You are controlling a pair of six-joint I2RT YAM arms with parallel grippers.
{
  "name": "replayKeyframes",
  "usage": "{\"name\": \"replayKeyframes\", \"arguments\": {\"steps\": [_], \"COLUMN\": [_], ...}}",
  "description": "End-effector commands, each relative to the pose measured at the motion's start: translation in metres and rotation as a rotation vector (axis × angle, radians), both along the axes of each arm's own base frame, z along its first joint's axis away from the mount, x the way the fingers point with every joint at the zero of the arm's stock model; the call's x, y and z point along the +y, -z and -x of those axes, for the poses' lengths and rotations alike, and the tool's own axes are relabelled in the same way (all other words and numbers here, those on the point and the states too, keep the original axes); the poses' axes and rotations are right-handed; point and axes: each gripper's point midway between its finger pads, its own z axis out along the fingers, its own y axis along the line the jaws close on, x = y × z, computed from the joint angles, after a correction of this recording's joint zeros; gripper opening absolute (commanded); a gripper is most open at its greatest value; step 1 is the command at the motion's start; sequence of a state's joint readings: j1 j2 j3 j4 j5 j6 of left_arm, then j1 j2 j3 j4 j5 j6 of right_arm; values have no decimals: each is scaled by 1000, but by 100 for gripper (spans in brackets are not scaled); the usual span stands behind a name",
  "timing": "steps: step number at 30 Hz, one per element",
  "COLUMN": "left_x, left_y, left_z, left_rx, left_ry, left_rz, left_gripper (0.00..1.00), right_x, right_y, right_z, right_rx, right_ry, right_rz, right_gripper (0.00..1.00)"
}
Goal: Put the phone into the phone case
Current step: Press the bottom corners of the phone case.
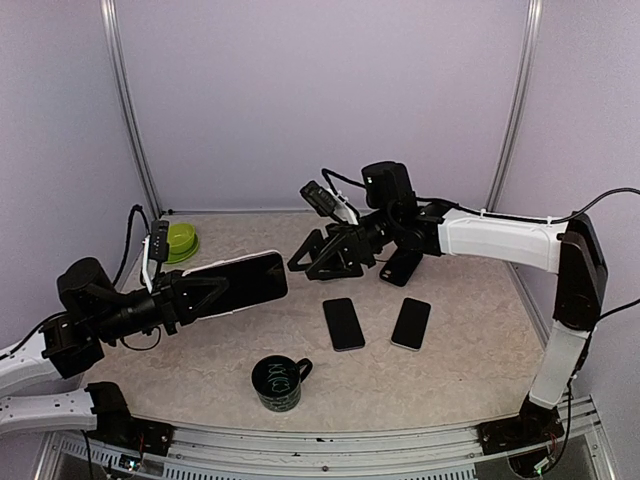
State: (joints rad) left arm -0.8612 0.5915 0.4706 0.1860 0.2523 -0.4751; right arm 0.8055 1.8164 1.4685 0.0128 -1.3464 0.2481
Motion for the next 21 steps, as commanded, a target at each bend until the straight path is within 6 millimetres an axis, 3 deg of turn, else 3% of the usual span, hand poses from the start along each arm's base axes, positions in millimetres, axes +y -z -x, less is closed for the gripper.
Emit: {"name": "replayKeyframes", "arguments": {"steps": [1, 13, 21], "left_x": [-1, -6, -7], "left_y": [-29, -23, -19], "left_z": [12, 19, 18], "left_rx": [-76, -79, -76], "left_ry": [58, 107, 107], "left_rz": [97, 95, 92], "left_gripper": [0, 0, 0], "right_x": [8, 15, 18], "right_y": [7, 5, 3], "right_z": [7, 30, 40], "right_rx": [2, 17, 37], "right_ry": [-58, -176, -230], "right_rz": [-14, -38, -44], "right_gripper": [72, 68, 57]}}
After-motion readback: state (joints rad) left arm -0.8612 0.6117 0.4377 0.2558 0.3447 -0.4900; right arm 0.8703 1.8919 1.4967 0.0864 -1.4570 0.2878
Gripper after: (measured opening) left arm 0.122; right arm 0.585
